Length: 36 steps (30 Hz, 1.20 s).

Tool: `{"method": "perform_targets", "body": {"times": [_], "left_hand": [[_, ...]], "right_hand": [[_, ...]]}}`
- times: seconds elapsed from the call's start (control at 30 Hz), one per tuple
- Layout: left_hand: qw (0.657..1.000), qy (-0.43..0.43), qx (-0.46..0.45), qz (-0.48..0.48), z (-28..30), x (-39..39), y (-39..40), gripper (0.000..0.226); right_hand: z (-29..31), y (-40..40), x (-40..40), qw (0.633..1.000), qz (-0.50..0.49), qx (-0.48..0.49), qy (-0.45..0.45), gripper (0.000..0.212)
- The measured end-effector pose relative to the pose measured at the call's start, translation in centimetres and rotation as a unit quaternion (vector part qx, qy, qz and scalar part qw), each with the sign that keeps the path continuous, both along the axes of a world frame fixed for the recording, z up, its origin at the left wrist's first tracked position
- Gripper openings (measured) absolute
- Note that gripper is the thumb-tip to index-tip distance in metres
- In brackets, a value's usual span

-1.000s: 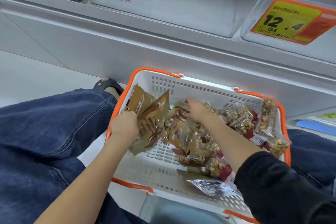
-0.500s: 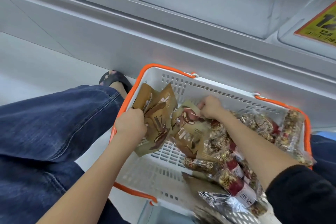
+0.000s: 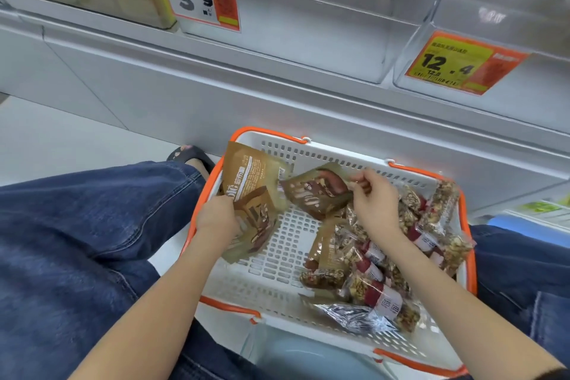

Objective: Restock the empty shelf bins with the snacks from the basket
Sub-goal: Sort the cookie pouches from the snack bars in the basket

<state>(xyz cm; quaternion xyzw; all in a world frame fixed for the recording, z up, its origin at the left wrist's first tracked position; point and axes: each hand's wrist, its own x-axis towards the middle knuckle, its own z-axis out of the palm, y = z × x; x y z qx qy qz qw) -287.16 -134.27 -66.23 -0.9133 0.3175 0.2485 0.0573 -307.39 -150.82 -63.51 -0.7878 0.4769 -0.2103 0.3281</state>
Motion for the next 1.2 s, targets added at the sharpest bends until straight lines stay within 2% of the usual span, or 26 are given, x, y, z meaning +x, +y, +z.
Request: {"method": "perform_targets", "body": {"times": [0.07, 0.17, 0.3, 0.4, 0.5, 0.57, 0.67, 0.77, 0.83, 0.9, 0.97, 1.03, 1.07, 1.1, 1.13, 1.2], "left_hand": [[1.0, 0.012, 0.005, 0.005, 0.4, -0.4, 0.2, 0.028], [1.0, 0.02, 0.0, 0.02, -0.2, 0.2, 0.3, 0.021], [1.0, 0.002, 0.005, -0.014, -0.1, -0.1, 0.0, 0.021], [1.0, 0.021, -0.016, -0.005, 0.1, 0.0, 0.4, 0.026], [0.997, 0.053, -0.058, 0.015, 1.5, 1.0, 0.5, 0.041], [0.995, 0.055, -0.078, -0.01, 2.6, 1.6, 0.4, 0.045], [0.99, 0.08, -0.115, -0.012, 3.9, 1.5, 0.3, 0.037], [0.973, 0.11, -0.197, 0.04, 4.7, 0.4, 0.0, 0.032], [0.954, 0.137, -0.258, 0.069, 5.2, -0.2, -0.7, 0.042], [0.927, 0.225, -0.284, 0.1, 5.6, -0.4, -1.2, 0.055], [0.894, 0.316, -0.29, 0.128, 5.8, -0.7, -1.4, 0.057], [0.86, 0.361, -0.326, 0.153, 6.0, -1.1, -1.3, 0.028], [0.852, 0.356, -0.351, 0.155, 6.5, -1.3, -1.2, 0.014], [0.858, 0.327, -0.37, 0.143, 7.1, -1.1, -1.2, 0.013], [0.87, 0.286, -0.385, 0.119, 7.8, -0.8, -1.1, 0.015], [0.889, 0.221, -0.395, 0.069, 9.1, 0.5, -0.5, 0.016]], "right_hand": [[1.2, 0.2, -0.1, 0.998, -0.039, -0.001, -0.048, 0.007], [2.9, 0.3, 0.1, 0.994, -0.038, 0.025, -0.096, 0.01], [3.5, 0.8, -0.2, 0.973, -0.042, 0.145, -0.174, 0.014], [3.2, 0.9, -0.7, 0.943, -0.092, 0.241, -0.21, 0.013], [3.5, 0.3, -1.6, 0.897, -0.149, 0.325, -0.26, 0.013], [4.0, -0.2, -2.1, 0.871, -0.177, 0.348, -0.299, 0.013], [4.7, -1.0, -2.5, 0.85, -0.212, 0.337, -0.346, 0.011], [5.5, -1.2, -2.6, 0.843, -0.199, 0.339, -0.367, 0.013], [6.0, -0.9, -2.6, 0.824, -0.176, 0.381, -0.38, 0.011], [6.2, -0.4, -2.7, 0.79, -0.148, 0.452, -0.387, 0.012], [6.2, 0.1, -2.9, 0.746, -0.136, 0.528, -0.382, 0.015], [5.9, 0.5, -3.3, 0.708, -0.149, 0.586, -0.365, 0.015], [5.6, 0.6, -3.4, 0.698, -0.153, 0.608, -0.347, 0.015], [5.1, 0.7, -3.4, 0.703, -0.145, 0.623, -0.311, 0.013], [4.2, 0.7, -3.5, 0.728, -0.126, 0.626, -0.25, 0.012], [2.2, 1.1, -3.4, 0.811, -0.073, 0.576, -0.074, 0.013]]}}
